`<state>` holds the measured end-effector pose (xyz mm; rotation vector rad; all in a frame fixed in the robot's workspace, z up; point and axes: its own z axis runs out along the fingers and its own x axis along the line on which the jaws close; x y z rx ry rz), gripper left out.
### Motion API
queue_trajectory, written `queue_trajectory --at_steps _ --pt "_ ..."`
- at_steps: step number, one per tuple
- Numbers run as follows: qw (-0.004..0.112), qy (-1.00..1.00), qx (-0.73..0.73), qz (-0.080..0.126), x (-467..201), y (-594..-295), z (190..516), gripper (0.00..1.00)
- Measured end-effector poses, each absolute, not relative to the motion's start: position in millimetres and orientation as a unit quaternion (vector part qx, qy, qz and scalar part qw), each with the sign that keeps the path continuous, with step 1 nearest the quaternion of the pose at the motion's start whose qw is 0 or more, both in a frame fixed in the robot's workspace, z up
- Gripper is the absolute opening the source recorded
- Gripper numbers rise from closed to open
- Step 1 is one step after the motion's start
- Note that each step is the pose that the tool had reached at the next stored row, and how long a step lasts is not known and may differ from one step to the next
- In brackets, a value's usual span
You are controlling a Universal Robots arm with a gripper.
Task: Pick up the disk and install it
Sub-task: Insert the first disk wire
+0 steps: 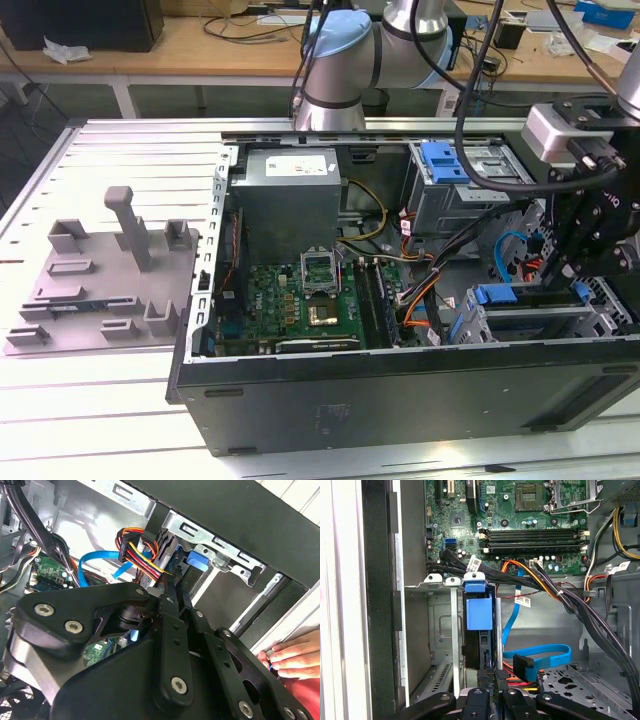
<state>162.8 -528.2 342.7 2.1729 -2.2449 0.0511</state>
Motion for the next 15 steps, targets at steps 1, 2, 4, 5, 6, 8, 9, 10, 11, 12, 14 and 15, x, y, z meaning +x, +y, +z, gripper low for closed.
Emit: queue_trajectory --at_steps 1,2,4,5,6,8,9,10,11,12,14,15 --pt "0.008 -0.718 0.695 0.016 162.8 -528.2 342.4 0.17" --pt "0.008 -0.718 0.696 0.016 162.8 -528.3 342.2 0.17" --pt "0.008 -0.718 0.696 0.016 162.9 -528.3 341.7 0.17" --pt "0.008 -0.718 0.696 0.016 162.9 -528.3 341.7 0.17" --pt "0.008 -0.718 0.696 0.016 162.9 -528.3 341.5 0.17" --pt "0.008 -0.718 0.696 0.016 162.9 -528.5 341.3 0.17" --pt "0.008 -0.718 0.696 0.016 162.9 -528.5 341.4 0.17" --pt "0.008 -0.718 0.696 0.016 162.9 -528.6 341.4 0.17" --pt "0.008 -0.718 0.696 0.016 162.9 -528.6 341.2 0.17" --pt "0.008 -0.718 0.696 0.016 163.0 -528.7 341.0 0.17" --pt "0.008 -0.718 0.696 0.016 162.9 -528.6 340.4 0.17" --pt "0.008 -0.718 0.696 0.016 162.9 -528.7 339.9 0.17"
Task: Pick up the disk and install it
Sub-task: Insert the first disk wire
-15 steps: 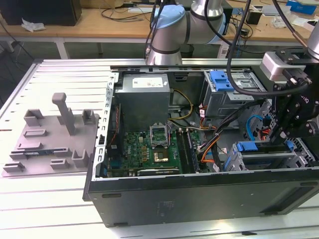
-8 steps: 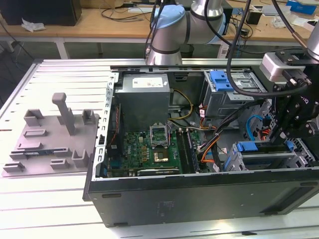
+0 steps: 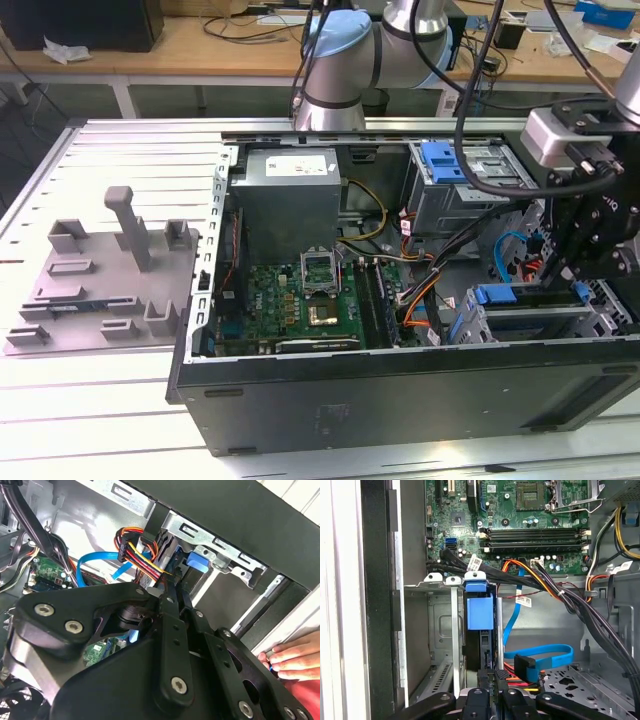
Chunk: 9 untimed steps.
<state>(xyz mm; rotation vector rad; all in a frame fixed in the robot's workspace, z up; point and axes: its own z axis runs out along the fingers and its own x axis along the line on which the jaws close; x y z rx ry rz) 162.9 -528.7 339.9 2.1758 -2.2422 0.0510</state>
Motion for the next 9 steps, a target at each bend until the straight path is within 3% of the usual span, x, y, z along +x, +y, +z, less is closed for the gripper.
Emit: queue_trajectory --at_steps 9 --pt "0.008 -0.717 0.697 0.016 162.9 -528.7 337.8 0.17"
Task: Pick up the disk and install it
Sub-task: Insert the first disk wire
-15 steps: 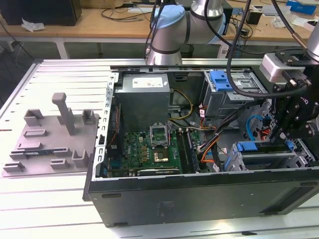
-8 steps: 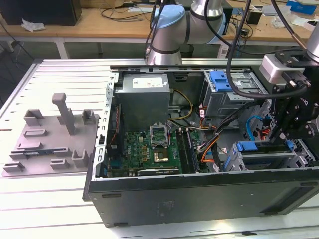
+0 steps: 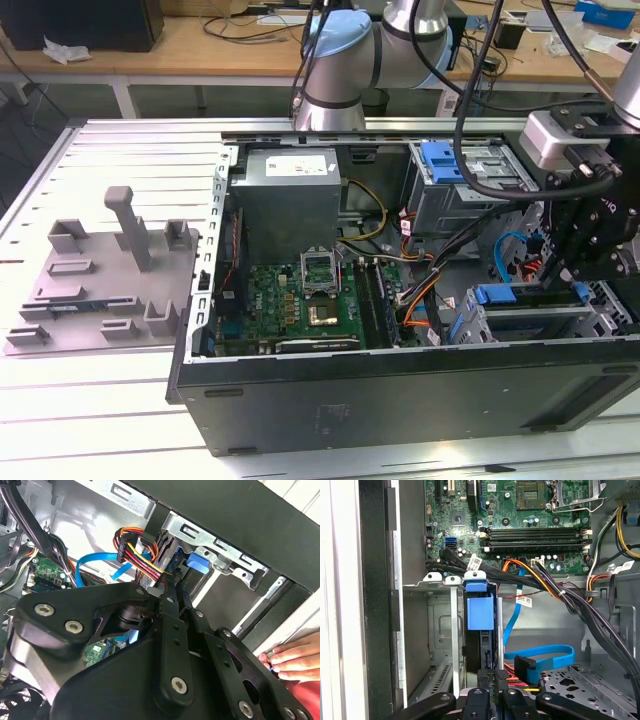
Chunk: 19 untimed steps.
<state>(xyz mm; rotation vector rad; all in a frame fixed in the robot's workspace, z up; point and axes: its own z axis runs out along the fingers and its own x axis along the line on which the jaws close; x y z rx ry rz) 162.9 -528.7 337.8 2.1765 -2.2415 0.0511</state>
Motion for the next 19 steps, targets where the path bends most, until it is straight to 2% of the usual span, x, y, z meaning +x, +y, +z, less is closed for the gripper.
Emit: queue_trajectory --at_steps 6,8,10,11,19 --pt "0.008 -0.717 0.697 0.016 163 -529 338 0.17" --pt "0.008 -0.717 0.697 0.016 163 -529 339 0.30" --pt "0.008 -0.717 0.696 0.016 163 -529 343 0.30" --pt "0.008 -0.717 0.696 0.016 163 -529 345 0.36" --pt "0.008 -0.717 0.697 0.016 163 -529 368 0.36"
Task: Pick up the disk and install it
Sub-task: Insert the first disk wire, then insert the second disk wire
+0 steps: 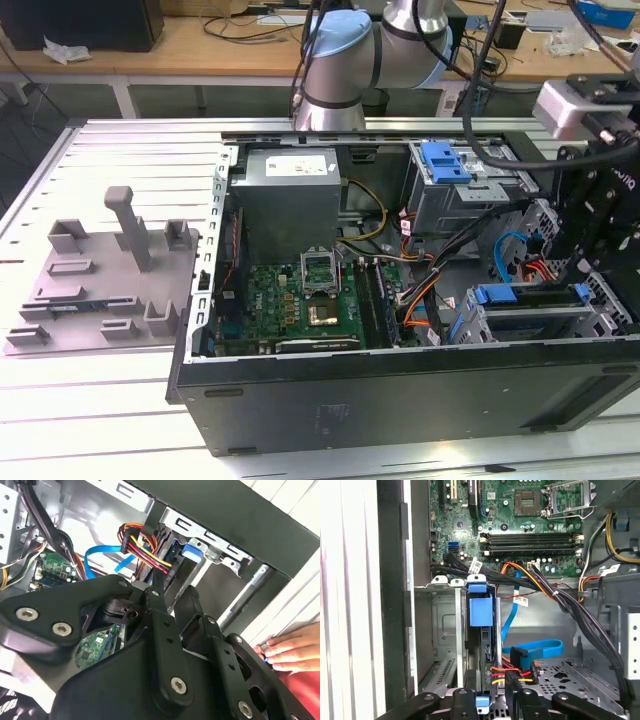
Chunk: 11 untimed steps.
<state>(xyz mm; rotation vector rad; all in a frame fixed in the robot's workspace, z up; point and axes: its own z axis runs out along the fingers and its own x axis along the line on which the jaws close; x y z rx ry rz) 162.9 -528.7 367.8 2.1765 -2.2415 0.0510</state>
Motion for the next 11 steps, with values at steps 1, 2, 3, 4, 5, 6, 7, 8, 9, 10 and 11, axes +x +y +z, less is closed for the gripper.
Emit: queue_trajectory --at_steps 1,2,3,4,5,6,7,8,9,10,11 --pt "0.008 -0.717 0.697 0.016 162.9 -528.7 370.2 0.36" --pt "0.008 -0.717 0.697 0.016 162.9 -528.7 372.5 0.36" --pt "0.008 -0.717 0.697 0.016 162.9 -528.7 374.3 0.36" --pt "0.008 -0.717 0.697 0.016 162.9 -528.7 376.2 0.36" --pt "0.008 -0.717 0.697 0.016 162.9 -528.7 376.6 0.36" --pt "0.008 -0.717 0.697 0.016 162.9 -528.7 376.8 0.36" --pt "0.008 -0.717 0.697 0.016 162.9 -528.6 376.8 0.36" --pt "0.008 -0.717 0.697 0.016 162.9 -528.7 377.0 0.36" --pt "0.008 -0.717 0.696 0.016 162.9 -528.7 377.2 0.36" --pt "0.008 -0.717 0.697 0.016 162.9 -528.7 377.3 0.36" --pt "0.008 -0.717 0.697 0.016 162.9 -528.7 377.3 0.36"
